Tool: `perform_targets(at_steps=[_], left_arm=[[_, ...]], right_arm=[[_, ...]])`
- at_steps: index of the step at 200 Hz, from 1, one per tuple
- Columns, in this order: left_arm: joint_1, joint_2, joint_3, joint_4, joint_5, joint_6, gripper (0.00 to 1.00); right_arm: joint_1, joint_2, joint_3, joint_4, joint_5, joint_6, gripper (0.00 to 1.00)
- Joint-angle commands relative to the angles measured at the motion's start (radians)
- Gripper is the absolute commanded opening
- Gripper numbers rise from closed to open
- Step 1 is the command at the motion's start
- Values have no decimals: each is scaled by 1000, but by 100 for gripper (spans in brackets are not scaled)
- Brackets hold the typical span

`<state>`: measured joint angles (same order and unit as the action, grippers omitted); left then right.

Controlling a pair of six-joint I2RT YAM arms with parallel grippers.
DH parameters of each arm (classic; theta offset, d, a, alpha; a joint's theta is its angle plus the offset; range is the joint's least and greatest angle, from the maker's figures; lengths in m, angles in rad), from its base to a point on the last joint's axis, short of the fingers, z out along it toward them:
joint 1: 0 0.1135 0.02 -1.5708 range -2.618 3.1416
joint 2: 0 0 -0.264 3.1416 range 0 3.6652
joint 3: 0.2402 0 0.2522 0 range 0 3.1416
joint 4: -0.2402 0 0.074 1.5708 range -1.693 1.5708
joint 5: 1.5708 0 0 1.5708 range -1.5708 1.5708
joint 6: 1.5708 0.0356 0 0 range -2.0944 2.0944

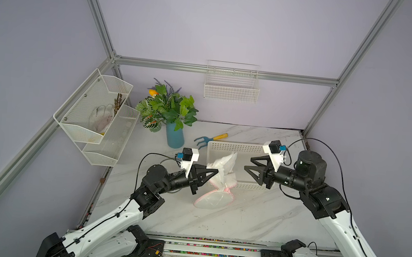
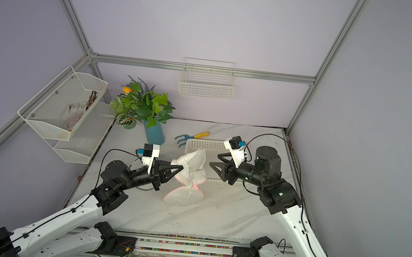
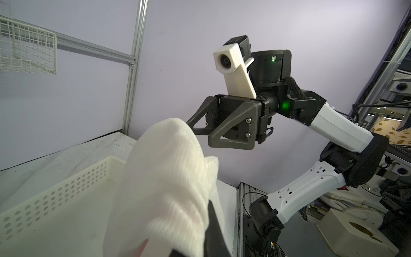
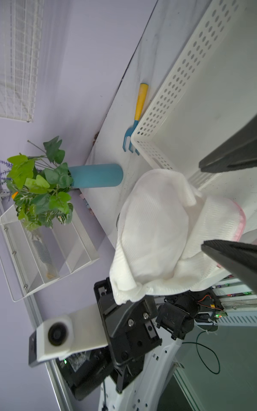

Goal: Turn the laundry bag inside out
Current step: Turn over the laundry bag.

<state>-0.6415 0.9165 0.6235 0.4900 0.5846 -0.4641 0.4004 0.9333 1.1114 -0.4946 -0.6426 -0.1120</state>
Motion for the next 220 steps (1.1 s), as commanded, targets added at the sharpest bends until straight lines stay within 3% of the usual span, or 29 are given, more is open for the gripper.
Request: perform_targets(at_steps=[1,59,179,220], left_arm=[[26,23,23,72,111,-57,0],[81,80,40,138,271,-128,0],[101,123,74,127,390,-127,0],[108,139,80,113,380,-124,0]], right_arm=[[6,-1,22,35,-91,-229,55],[10,113,98,-95,-211,-475,52],[23,171,109,-268,-212,-624,39],[31,174,97,-307,-266,-649,26]])
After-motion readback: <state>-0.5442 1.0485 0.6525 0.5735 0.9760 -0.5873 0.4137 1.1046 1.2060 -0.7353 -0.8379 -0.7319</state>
